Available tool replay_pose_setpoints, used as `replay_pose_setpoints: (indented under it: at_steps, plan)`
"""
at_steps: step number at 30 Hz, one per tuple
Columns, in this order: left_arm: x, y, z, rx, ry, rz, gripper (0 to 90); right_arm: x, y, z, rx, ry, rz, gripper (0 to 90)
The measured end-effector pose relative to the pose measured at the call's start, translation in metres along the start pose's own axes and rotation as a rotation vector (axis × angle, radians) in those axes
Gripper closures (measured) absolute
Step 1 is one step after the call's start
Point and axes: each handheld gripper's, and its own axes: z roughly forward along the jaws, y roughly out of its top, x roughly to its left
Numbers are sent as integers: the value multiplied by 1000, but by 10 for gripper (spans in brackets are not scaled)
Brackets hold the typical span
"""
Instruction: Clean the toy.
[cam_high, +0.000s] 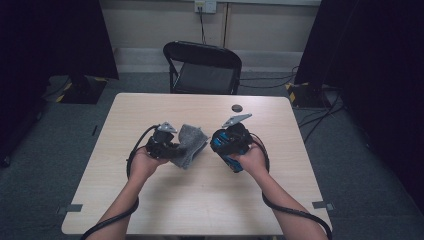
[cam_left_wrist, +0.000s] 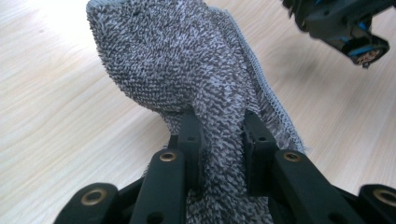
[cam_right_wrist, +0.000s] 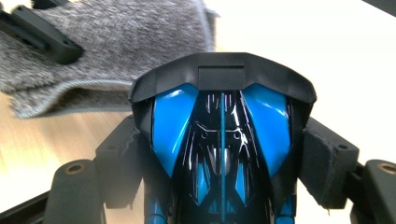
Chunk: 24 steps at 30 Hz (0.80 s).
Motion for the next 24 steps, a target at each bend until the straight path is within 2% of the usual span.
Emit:
replay_pose_setpoints:
  at_steps: [11, 24]
  plan:
    - [-22, 12, 22, 8, -94, 51, 734, 6, 1, 4, 4, 3, -13, 255]
    - [-37, 6, 38, 13, -128, 74, 734, 9, 6, 5, -1, 15, -1, 255]
